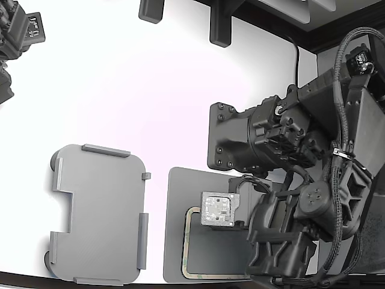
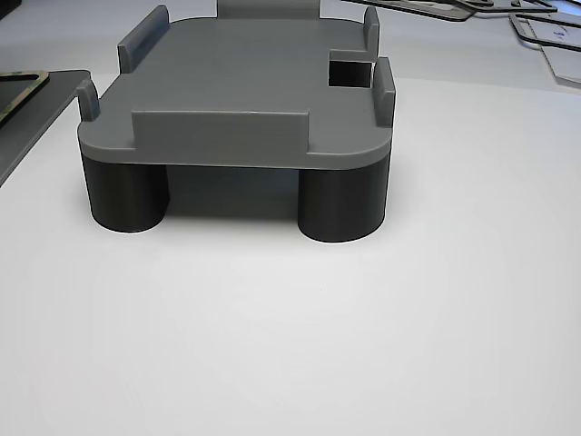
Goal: Move top rectangular frame to the holder.
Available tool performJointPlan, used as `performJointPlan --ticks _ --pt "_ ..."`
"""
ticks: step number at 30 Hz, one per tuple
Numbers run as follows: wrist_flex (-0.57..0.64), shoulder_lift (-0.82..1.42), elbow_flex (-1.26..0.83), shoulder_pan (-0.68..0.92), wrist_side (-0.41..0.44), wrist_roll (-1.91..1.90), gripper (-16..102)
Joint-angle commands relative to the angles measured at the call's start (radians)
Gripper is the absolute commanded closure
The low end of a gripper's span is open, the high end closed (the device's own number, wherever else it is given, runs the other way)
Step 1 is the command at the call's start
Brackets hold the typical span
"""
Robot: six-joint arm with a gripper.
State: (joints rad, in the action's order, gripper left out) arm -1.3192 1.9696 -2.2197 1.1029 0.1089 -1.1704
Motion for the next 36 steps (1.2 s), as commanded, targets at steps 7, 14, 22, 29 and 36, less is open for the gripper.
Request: performJointPlan --ticks 7,14,22,29,36 --pt "0.048 0.012 -0.028 -0.025 0.012 0.009 11" --pt "0.063 0.012 -0.044 -0.025 0.006 0.008 16" --pt "0.080 0.012 -0.061 -0.025 0.002 0.005 20" --pt "0.087 0.012 -0.075 -0.025 0.000 0.002 23" --pt "0.097 0.011 -0.086 -0.025 -0.002 -0.002 30"
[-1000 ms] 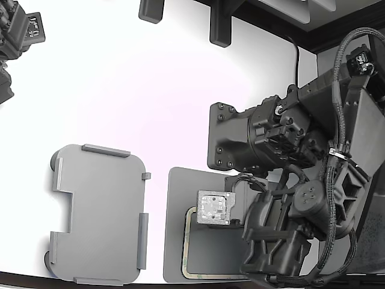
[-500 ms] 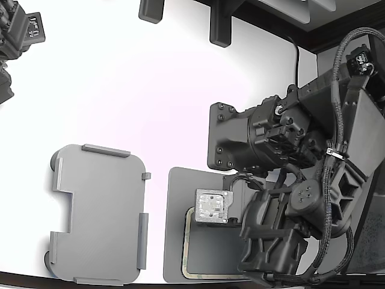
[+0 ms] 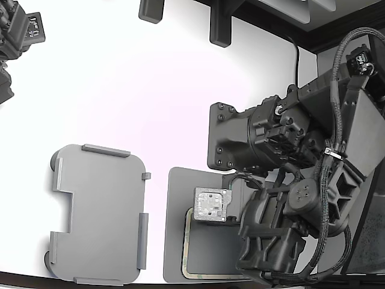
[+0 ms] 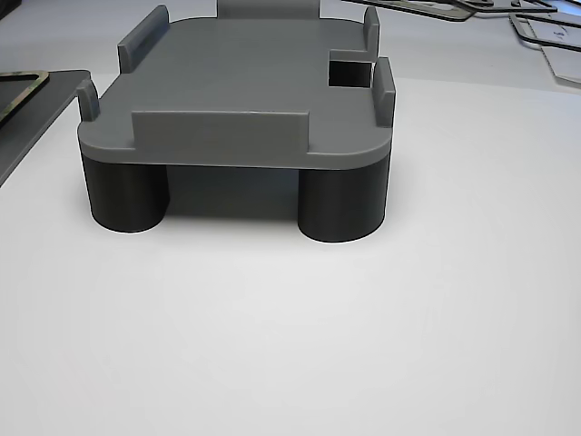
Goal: Move top rectangular frame to the holder.
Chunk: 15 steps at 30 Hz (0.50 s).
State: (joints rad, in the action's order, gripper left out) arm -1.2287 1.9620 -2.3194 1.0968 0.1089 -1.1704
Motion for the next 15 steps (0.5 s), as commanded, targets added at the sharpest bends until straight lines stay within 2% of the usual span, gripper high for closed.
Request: performJointPlan --ticks 1,5,12,15 --pt "0.009 0.018 0.011 -0.018 -0.002 -0.003 34" --pt "0.017 0.014 0.002 -0.020 -0.002 -0.008 43" --pt "-0.021 0.008 0.023 -0.023 -0.005 -0.008 94" --pt "-0.052 0.006 0.048 -0.023 -0.006 -0.008 96"
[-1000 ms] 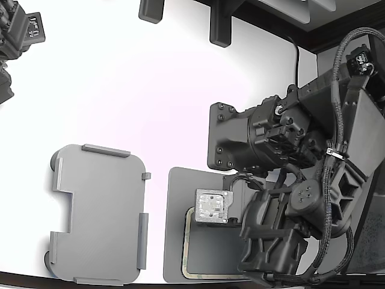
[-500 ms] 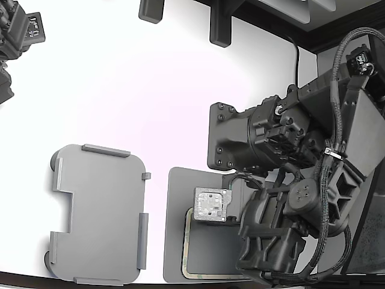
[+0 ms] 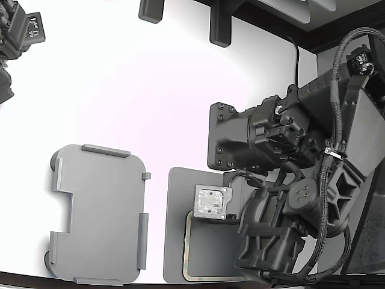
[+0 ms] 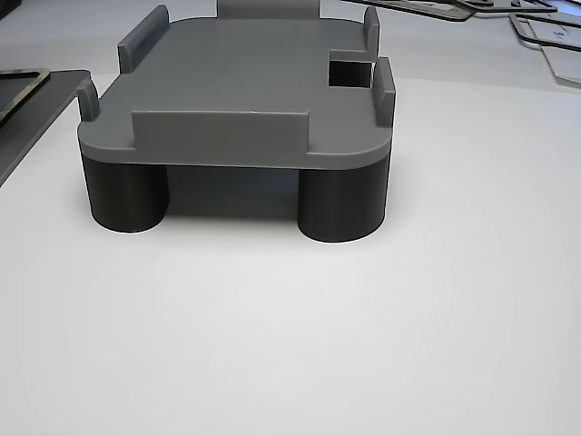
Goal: Move top rectangular frame to the holder.
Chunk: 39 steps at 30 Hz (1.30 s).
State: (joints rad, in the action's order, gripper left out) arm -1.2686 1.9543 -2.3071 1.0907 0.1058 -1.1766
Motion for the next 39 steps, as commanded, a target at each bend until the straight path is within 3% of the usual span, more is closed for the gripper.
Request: performJointPlan --ticks 1,9,17,22,25,30,39 --pt "-0.025 0.014 0.046 -0.017 -0.003 -0.002 97" --pt "-0.186 -0.012 0.247 -0.038 0.017 -0.038 97" --pt "-0.385 -0.077 0.561 -0.133 0.163 -0.365 97" --pt "-0.385 -0.117 0.727 -0.247 0.140 -0.586 97" --pt "-0.385 -0.215 0.813 -0.268 0.210 -0.807 97" --pt "-0.387 -0.330 0.916 -0.337 0.224 -1.045 97" --pt "-0.387 -0.431 0.946 -0.472 0.166 -1.124 97"
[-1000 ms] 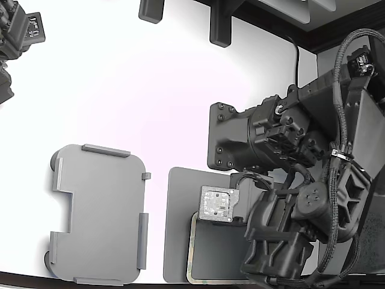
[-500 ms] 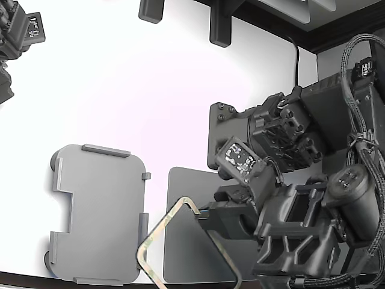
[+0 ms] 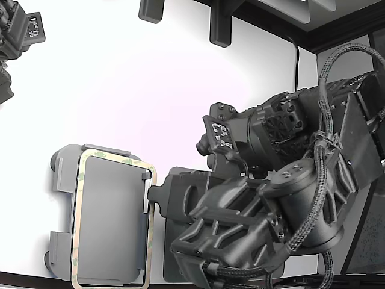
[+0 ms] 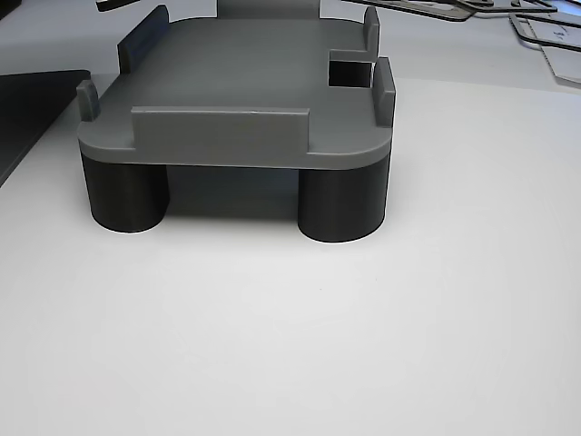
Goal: Move top rectangular frame to the holder.
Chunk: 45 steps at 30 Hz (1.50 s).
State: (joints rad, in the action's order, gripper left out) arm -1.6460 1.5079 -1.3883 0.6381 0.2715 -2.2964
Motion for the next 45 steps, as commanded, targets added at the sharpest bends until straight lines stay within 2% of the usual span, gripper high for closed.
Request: performJointPlan --ticks 1,17,23,45 --pt "-0.009 0.012 0.031 -0.025 -0.005 -0.006 97" --pt "-0.002 -0.064 0.051 -0.072 -0.040 0.103 97" --pt "0.044 -0.069 0.014 -0.086 -0.063 0.115 97" --pt "0.026 -0.104 0.052 -0.104 -0.083 0.115 97"
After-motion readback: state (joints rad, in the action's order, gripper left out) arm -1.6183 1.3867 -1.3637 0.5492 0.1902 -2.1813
